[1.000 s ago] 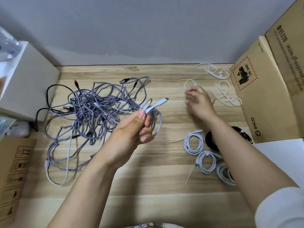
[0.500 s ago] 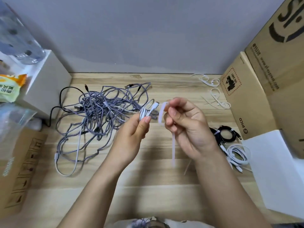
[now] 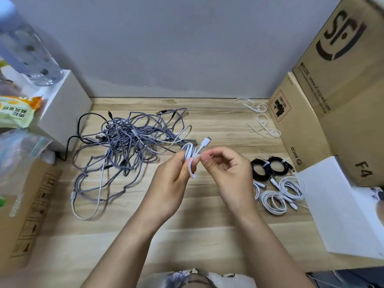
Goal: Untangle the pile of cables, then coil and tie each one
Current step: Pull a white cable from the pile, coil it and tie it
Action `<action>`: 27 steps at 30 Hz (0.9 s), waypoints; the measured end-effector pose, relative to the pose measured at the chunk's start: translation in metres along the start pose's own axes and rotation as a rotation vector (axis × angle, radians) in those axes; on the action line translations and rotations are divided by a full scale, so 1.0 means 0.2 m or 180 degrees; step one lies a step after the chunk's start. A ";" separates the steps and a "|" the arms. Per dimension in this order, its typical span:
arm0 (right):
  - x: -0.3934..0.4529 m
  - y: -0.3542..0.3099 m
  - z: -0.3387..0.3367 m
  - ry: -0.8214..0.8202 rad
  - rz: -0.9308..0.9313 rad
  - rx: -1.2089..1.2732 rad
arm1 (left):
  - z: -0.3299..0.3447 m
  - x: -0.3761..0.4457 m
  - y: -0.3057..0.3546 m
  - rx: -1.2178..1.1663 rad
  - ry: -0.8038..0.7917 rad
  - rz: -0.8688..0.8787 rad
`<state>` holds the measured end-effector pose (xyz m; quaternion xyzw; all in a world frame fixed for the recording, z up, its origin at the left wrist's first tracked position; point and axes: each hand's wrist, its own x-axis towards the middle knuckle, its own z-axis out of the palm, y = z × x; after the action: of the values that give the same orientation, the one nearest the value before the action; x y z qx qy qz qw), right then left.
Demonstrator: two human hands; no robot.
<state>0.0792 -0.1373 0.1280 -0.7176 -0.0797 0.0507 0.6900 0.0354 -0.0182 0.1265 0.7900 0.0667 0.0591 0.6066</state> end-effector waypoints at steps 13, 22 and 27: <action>-0.05 0.00 -0.02 0.0309 0.0389 0.0189 | -0.01 -0.02 0.04 0.0013 0.0255 0.0177; -0.07 -0.07 0.03 0.0108 0.0244 -0.0607 | 0.00 -0.02 0.07 0.0079 0.0202 0.0056; -0.08 -0.13 0.03 -0.0194 0.0398 0.0027 | -0.01 -0.01 0.05 -0.0238 0.0035 0.0092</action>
<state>0.0614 -0.1332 0.1536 -0.7164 -0.0556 0.1158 0.6857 0.0325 -0.0186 0.1361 0.7673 0.0564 0.0746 0.6344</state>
